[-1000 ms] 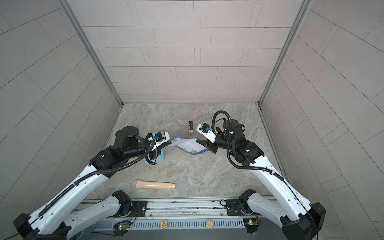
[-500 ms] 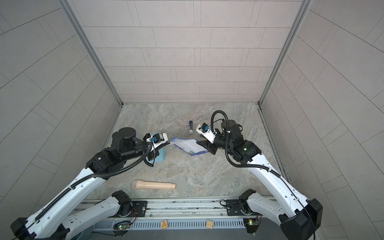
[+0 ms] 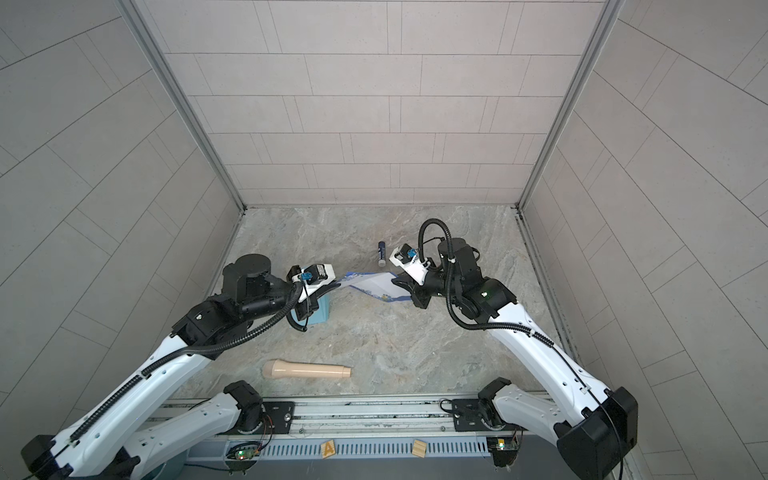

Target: Place the letter into the envelope and seal it

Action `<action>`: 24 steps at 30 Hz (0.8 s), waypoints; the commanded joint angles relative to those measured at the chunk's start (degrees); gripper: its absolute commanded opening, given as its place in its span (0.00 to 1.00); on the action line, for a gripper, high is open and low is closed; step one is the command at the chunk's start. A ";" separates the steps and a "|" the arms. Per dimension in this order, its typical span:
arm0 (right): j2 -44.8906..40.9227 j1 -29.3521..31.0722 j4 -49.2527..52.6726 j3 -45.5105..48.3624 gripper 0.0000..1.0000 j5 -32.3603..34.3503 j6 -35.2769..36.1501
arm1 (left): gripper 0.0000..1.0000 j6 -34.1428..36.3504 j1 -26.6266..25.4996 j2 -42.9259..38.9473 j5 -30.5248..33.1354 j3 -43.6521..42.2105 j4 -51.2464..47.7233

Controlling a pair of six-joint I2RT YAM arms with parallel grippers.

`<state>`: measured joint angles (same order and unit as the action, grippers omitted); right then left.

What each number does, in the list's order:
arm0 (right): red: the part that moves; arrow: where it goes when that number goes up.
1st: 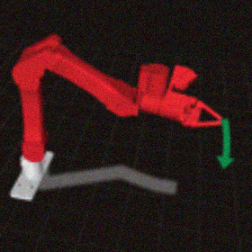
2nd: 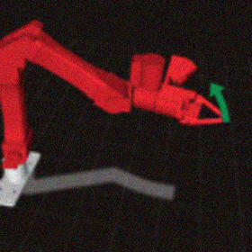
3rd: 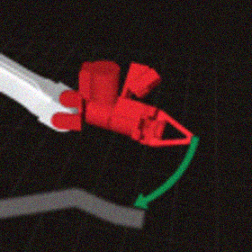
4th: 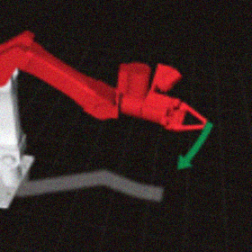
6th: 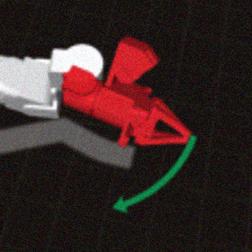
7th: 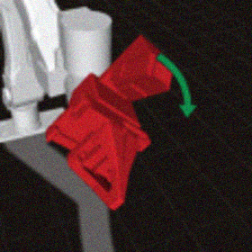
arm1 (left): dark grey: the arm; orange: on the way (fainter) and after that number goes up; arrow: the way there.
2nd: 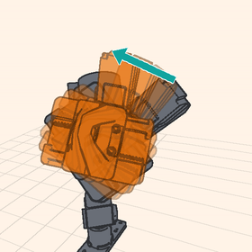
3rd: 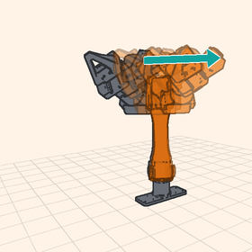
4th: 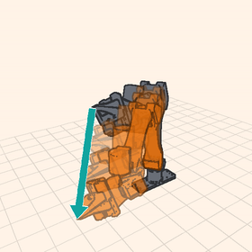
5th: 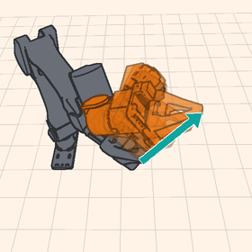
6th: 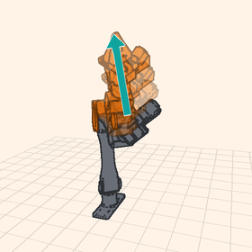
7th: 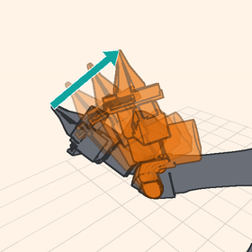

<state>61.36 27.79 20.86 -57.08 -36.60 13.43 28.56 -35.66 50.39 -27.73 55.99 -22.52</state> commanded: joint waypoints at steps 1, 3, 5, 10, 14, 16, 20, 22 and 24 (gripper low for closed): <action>0.02 -0.02 -1.52 -0.33 0.00 0.76 -0.82 | 0.00 -0.43 -0.22 -0.74 -2.73 0.88 1.58; 0.12 -0.02 -1.42 -0.71 0.00 2.27 -0.78 | 0.00 -0.41 -0.23 -0.79 -3.37 0.73 1.45; 0.31 -0.11 -1.03 -1.18 0.00 3.80 -0.61 | 0.02 -0.33 -0.22 -0.91 -3.78 0.62 1.28; 0.86 -0.37 -0.13 -2.46 0.00 5.20 -0.62 | 0.08 -0.17 -0.20 -1.09 -4.27 0.28 1.00; 1.35 -0.92 0.31 -3.55 0.00 6.17 -1.69 | 0.26 0.25 -0.26 -1.12 -5.27 0.52 -0.11; 1.56 -1.14 0.48 -3.98 0.00 7.19 -2.00 | 0.40 0.53 -0.21 -1.28 -5.80 0.98 -1.30; 1.48 -1.42 0.80 -4.17 0.00 8.03 -0.25 | 0.61 0.23 -0.21 -2.65 -6.74 1.71 -2.34; 1.48 -1.42 1.38 -4.43 0.00 7.54 0.90 | 0.65 -0.48 -0.20 -3.60 -6.97 1.68 -2.15; 1.22 -1.42 1.79 -4.52 0.00 6.14 2.37 | 0.69 -0.77 -0.24 -4.44 -7.09 1.43 -1.79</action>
<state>63.02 26.55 21.32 -59.90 -29.41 13.52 28.25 -35.66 47.70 -33.36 56.01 -24.34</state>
